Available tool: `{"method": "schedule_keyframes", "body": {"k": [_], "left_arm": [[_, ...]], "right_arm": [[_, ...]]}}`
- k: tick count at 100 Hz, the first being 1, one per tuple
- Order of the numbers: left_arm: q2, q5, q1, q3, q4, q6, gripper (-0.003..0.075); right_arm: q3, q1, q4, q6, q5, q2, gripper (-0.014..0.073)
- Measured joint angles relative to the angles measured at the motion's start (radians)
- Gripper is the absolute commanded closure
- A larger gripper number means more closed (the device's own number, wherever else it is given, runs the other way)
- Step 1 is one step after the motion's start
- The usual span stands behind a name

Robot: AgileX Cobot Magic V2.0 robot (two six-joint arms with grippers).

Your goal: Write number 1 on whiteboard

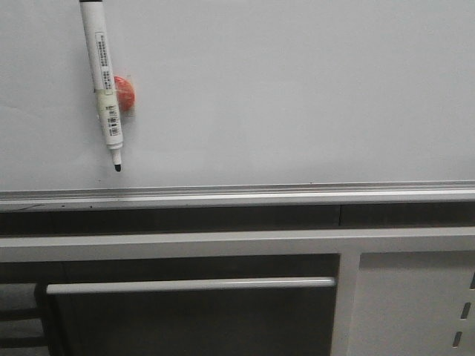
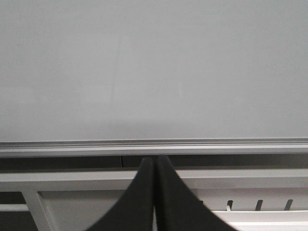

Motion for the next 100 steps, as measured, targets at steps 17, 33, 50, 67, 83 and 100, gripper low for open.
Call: {"method": "schedule_keyframes", "body": {"k": [17, 33, 50, 67, 83, 100], "left_arm": [[0.000, 0.000, 0.000, 0.000, 0.000, 0.000, 0.0741], [0.000, 0.000, 0.000, 0.000, -0.008, 0.000, 0.0741], [0.000, -0.002, 0.000, 0.000, -0.098, 0.000, 0.0741], [0.000, -0.008, 0.000, 0.000, -0.300, 0.000, 0.0741], [0.000, -0.016, 0.000, 0.000, -0.568, 0.000, 0.0741], [0.000, 0.001, 0.000, 0.000, -0.707, 0.000, 0.0741]], "right_arm": [[0.000, 0.000, 0.000, 0.000, -0.010, 0.000, 0.0657], [0.000, 0.000, 0.014, -0.003, -0.043, 0.000, 0.0657], [0.000, 0.000, 0.151, -0.003, -0.071, 0.000, 0.0657], [0.000, 0.000, 0.313, -0.003, -0.094, 0.000, 0.0657], [0.000, 0.000, 0.525, -0.003, -0.130, 0.000, 0.0657], [0.000, 0.000, 0.663, -0.001, -0.122, 0.000, 0.0656]]}}
